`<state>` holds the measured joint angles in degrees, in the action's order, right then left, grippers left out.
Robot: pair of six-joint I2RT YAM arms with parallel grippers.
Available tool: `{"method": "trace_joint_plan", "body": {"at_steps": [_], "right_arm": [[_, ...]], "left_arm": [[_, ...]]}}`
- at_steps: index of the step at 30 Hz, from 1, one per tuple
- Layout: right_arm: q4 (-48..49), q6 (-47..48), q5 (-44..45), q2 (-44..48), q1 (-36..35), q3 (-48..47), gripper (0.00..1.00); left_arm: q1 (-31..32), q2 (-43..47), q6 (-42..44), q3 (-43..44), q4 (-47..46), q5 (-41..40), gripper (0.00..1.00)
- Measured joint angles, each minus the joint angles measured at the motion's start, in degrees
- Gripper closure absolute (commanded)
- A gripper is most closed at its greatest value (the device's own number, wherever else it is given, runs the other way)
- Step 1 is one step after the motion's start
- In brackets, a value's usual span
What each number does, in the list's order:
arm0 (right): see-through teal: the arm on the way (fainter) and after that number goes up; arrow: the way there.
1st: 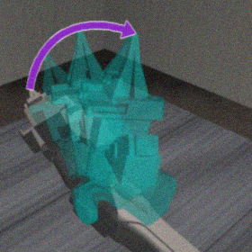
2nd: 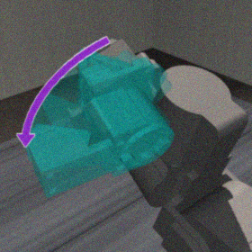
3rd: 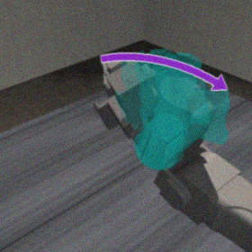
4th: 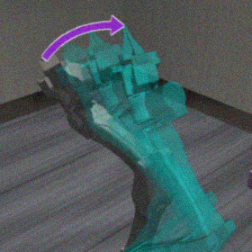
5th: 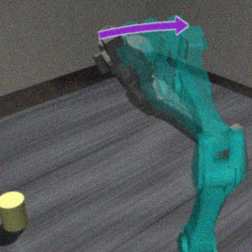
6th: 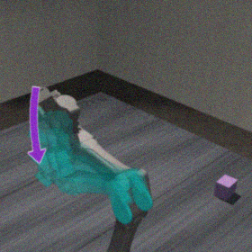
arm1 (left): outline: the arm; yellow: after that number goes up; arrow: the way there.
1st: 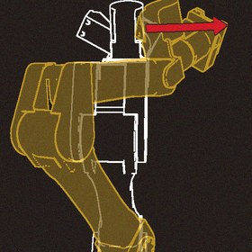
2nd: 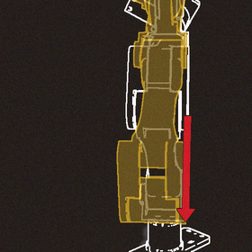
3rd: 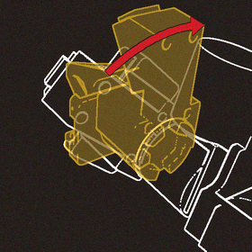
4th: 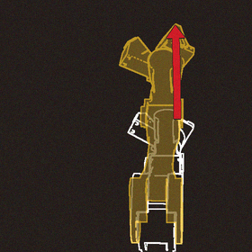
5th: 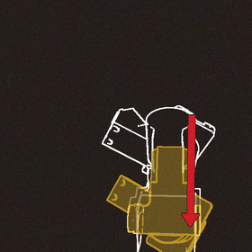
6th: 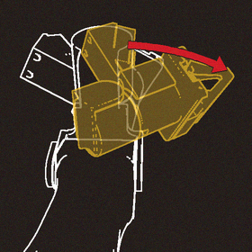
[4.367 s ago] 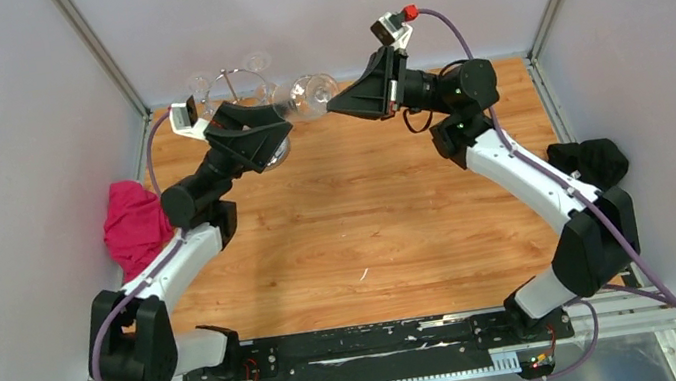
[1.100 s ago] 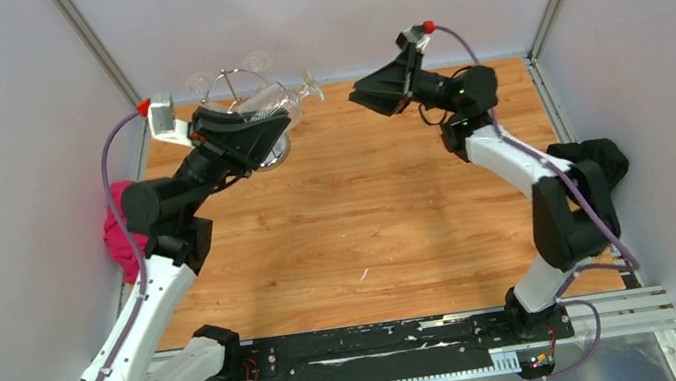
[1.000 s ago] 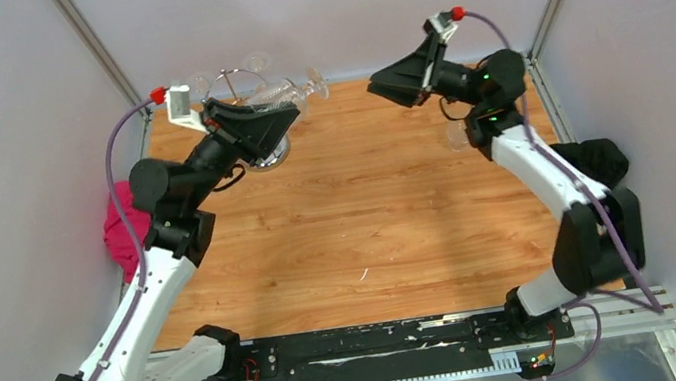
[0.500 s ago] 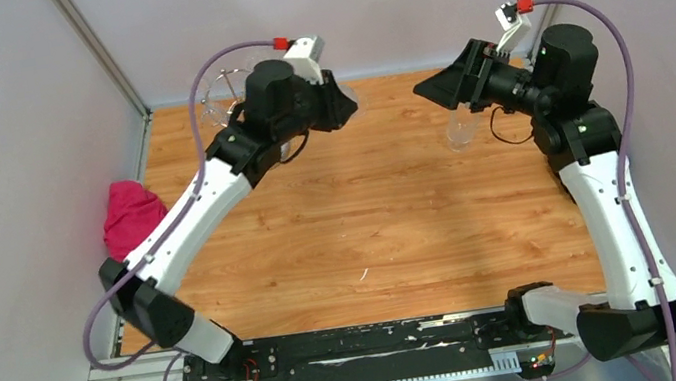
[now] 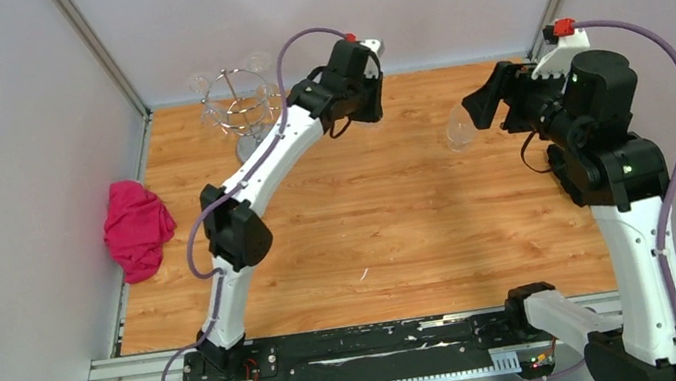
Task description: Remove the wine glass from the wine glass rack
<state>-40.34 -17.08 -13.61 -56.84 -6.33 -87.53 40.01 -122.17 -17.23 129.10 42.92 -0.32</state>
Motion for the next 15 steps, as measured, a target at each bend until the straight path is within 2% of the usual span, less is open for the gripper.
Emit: {"method": "trace_joint_plan", "body": {"at_steps": [6, 15], "right_arm": [[-2.4, 1.4, 6.7, 1.8, 0.0, -0.1, 0.09], [-3.7, 1.5, 10.2, 0.8, 0.0, 0.0, 0.06]], "left_arm": [[0.9, -10.0, 1.1, 6.8, 5.2, 0.7, 1.00], [1.1, -15.6, 2.9, 7.0, 9.0, 1.1, 1.00]]}}
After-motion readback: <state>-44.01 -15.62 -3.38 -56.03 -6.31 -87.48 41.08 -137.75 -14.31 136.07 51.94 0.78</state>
